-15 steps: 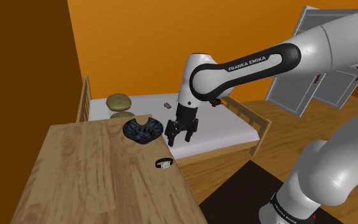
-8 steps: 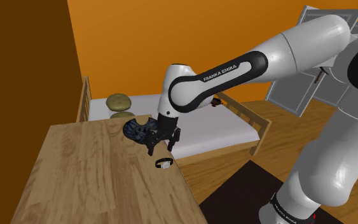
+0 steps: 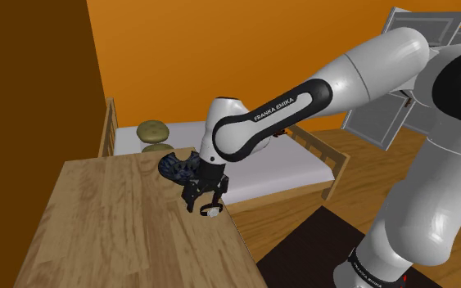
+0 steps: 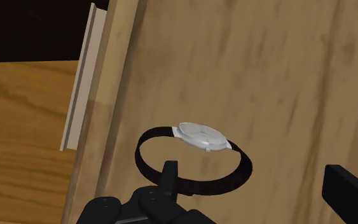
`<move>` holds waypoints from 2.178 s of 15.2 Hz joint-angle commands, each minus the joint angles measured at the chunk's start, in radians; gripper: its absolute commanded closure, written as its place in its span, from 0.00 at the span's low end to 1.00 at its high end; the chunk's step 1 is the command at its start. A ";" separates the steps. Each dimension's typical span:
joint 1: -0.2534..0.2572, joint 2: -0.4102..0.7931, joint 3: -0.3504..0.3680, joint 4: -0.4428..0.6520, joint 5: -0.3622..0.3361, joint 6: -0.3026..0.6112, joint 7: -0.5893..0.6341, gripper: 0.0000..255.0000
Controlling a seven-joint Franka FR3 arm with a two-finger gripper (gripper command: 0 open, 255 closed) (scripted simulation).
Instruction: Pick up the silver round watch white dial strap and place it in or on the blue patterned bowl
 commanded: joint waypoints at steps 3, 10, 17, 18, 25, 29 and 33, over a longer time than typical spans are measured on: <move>0.001 0.002 0.001 -0.003 0.001 0.005 0.000 0.00; 0.001 0.002 0.001 -0.002 0.001 0.005 0.000 1.00; 0.000 -0.007 0.000 0.002 0.001 -0.008 0.002 1.00; -0.001 -0.016 0.000 0.006 0.001 -0.021 0.004 1.00; -0.006 -0.073 -0.005 0.045 0.000 -0.114 0.021 1.00; -0.008 -0.101 -0.008 0.071 -0.002 -0.167 0.032 1.00; -0.011 -0.125 -0.011 0.101 -0.004 -0.220 0.042 1.00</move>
